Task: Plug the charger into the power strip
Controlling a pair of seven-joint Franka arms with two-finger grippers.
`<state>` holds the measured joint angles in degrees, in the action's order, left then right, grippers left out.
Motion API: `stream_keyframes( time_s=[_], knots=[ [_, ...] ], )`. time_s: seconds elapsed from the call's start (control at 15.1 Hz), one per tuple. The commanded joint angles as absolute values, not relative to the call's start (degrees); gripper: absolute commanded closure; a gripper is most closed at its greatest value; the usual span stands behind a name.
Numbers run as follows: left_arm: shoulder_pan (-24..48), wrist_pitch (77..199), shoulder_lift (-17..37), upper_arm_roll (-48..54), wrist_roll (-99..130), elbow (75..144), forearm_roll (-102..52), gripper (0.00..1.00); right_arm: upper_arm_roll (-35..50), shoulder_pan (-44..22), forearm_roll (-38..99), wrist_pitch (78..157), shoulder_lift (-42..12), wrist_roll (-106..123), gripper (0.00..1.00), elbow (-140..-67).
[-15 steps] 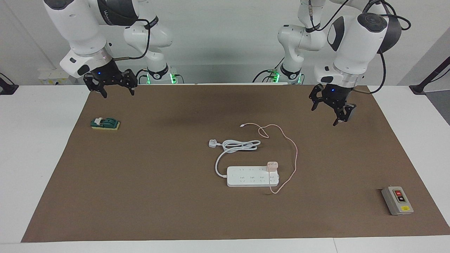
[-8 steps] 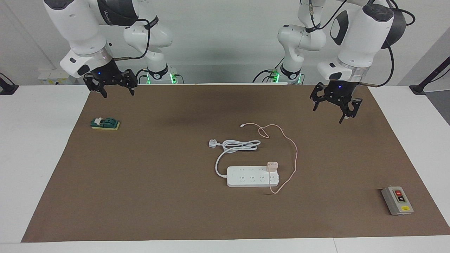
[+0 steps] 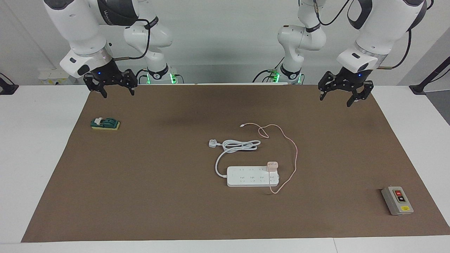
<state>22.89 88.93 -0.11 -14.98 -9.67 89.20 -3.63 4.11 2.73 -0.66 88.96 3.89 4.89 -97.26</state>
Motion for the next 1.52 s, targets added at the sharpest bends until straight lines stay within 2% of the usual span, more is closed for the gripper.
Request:
stream_keyframes(
  time_s=[0.0,0.46,1.06,1.46],
  knots=[
    [21.6,83.2,2.3,-14.9,-6.4,84.0,-3.2,0.00,4.7,3.7,0.2,88.5,4.6,4.6,0.00,-97.6],
    [20.1,81.4,0.8,-16.8,-5.5,83.9,-3.2,0.00,4.7,3.7,0.2,88.5,4.6,4.6,0.00,-97.6],
    [18.6,88.2,0.0,-17.2,-6.2,86.2,-3.0,0.00,4.7,3.7,0.2,88.5,4.6,4.6,0.00,-97.6],
    [21.2,87.9,-3.3,-16.3,-5.9,93.8,0.0,0.00,4.7,3.7,0.2,88.5,4.6,4.6,0.00,-97.6]
  ],
)
